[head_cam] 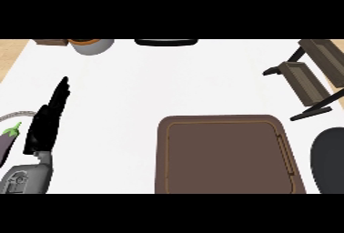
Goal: Pick the cupcake from the tray and place it in the tiered basket
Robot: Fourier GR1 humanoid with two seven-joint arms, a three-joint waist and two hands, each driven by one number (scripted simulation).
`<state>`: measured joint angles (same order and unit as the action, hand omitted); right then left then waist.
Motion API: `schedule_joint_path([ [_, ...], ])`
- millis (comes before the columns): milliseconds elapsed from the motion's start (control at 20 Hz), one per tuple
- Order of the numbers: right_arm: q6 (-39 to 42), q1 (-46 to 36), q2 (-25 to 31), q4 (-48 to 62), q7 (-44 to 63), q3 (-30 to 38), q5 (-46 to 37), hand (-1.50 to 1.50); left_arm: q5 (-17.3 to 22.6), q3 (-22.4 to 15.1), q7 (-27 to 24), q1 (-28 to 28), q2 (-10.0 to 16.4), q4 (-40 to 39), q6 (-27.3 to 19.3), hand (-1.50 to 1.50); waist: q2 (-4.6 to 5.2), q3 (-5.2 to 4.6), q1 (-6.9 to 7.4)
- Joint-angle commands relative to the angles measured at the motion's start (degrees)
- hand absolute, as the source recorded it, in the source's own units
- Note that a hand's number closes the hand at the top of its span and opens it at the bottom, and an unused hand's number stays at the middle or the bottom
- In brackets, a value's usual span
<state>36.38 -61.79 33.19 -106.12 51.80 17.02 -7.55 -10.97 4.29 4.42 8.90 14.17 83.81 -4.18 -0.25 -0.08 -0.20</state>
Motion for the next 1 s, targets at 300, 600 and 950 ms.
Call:
schedule_joint_path([
  [300,2.67,-2.35,11.28,17.30,-18.20,-4.61,-12.17,1.50,-0.11,0.40,-0.50,0.53,-0.21,0.10,0.35,0.00,0.63,0.05,1.25],
  [600,-3.86,0.16,18.08,24.58,-29.75,-11.28,-26.85,1.50,0.32,0.01,-2.49,0.31,-0.20,-1.17,1.78,0.00,1.04,0.03,1.96],
  [950,-12.37,-0.21,21.16,42.29,-47.76,-10.80,-31.56,1.50,0.03,0.78,-2.77,-0.07,-0.06,-1.21,1.59,0.00,0.81,0.05,1.67],
])
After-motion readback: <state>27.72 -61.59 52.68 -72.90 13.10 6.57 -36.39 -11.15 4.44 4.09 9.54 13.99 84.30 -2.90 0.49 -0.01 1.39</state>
